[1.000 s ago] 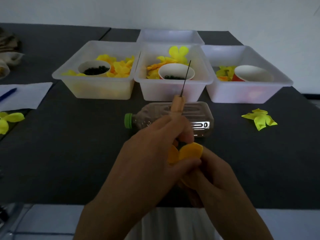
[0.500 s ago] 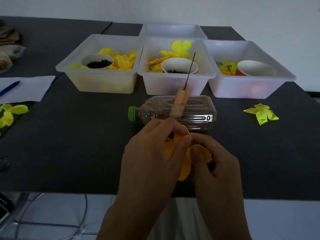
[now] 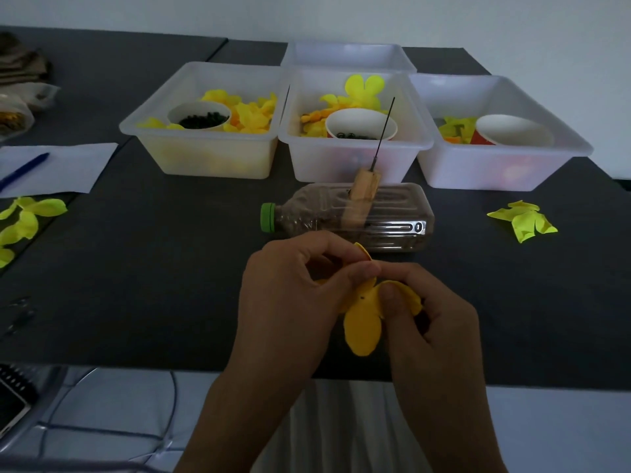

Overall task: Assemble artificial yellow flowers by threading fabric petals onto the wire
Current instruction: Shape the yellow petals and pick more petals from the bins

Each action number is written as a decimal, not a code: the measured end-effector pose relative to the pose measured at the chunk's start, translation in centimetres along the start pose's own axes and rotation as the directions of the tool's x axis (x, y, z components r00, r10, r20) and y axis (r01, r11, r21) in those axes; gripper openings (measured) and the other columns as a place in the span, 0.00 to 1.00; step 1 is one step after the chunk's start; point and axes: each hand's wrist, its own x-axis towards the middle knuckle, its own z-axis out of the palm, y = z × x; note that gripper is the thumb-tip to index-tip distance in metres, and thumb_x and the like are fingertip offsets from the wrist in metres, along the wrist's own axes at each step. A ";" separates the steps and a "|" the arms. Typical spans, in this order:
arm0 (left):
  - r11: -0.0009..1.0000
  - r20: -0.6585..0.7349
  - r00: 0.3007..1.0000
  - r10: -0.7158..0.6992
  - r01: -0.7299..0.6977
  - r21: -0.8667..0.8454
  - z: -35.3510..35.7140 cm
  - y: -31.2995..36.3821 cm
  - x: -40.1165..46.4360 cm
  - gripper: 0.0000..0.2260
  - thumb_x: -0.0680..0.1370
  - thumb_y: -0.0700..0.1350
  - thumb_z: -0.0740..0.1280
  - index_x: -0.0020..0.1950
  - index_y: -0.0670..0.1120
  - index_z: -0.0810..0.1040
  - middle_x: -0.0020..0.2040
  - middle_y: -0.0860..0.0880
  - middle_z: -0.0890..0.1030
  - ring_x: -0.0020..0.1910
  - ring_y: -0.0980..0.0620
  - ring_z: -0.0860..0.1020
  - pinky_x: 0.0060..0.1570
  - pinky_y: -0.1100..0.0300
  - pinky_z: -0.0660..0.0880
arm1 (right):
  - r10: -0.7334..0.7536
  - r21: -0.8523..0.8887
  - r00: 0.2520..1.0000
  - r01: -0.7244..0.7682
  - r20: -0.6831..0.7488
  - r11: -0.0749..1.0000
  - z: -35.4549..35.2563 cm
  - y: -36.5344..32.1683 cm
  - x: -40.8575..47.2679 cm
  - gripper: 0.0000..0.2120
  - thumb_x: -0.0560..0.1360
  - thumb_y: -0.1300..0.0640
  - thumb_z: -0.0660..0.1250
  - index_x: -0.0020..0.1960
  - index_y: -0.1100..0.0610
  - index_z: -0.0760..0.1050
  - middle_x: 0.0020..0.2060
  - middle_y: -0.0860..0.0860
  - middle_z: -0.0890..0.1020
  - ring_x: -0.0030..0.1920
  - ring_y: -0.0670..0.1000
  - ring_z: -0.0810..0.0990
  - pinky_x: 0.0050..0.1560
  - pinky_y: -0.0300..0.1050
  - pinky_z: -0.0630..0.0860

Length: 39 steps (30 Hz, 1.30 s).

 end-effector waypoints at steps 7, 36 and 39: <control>1.000 0.016 1.000 0.016 -0.015 -0.018 -0.1 -0.2 0.1 0.05 0.71 0.49 0.74 0.40 0.59 0.81 0.40 0.64 0.82 0.42 0.63 0.80 0.40 0.72 0.75 | 0.008 0.024 1.000 -0.008 0.021 1.000 -0.2 0.0 0.0 0.10 0.75 0.48 0.58 0.50 0.44 0.78 0.41 0.39 0.82 0.45 0.43 0.81 0.42 0.37 0.75; 0.876 0.154 0.957 0.245 -0.287 0.389 1.4 -0.8 0.3 0.07 0.74 0.47 0.68 0.40 0.50 0.71 0.42 0.52 0.72 0.43 0.60 0.65 0.42 0.70 0.61 | 0.159 0.286 0.962 -0.221 0.224 0.933 -0.9 -0.2 1.0 0.14 0.69 0.50 0.64 0.49 0.58 0.78 0.39 0.45 0.85 0.39 0.42 0.83 0.38 0.29 0.76; 0.856 0.247 0.921 0.301 -0.375 0.355 1.2 -0.9 0.2 0.07 0.72 0.49 0.65 0.40 0.47 0.74 0.42 0.48 0.77 0.44 0.58 0.68 0.41 0.71 0.63 | 0.219 0.265 0.938 -0.290 0.269 0.920 -1.8 0.2 1.4 0.15 0.66 0.49 0.65 0.47 0.57 0.77 0.38 0.50 0.85 0.38 0.46 0.84 0.37 0.33 0.78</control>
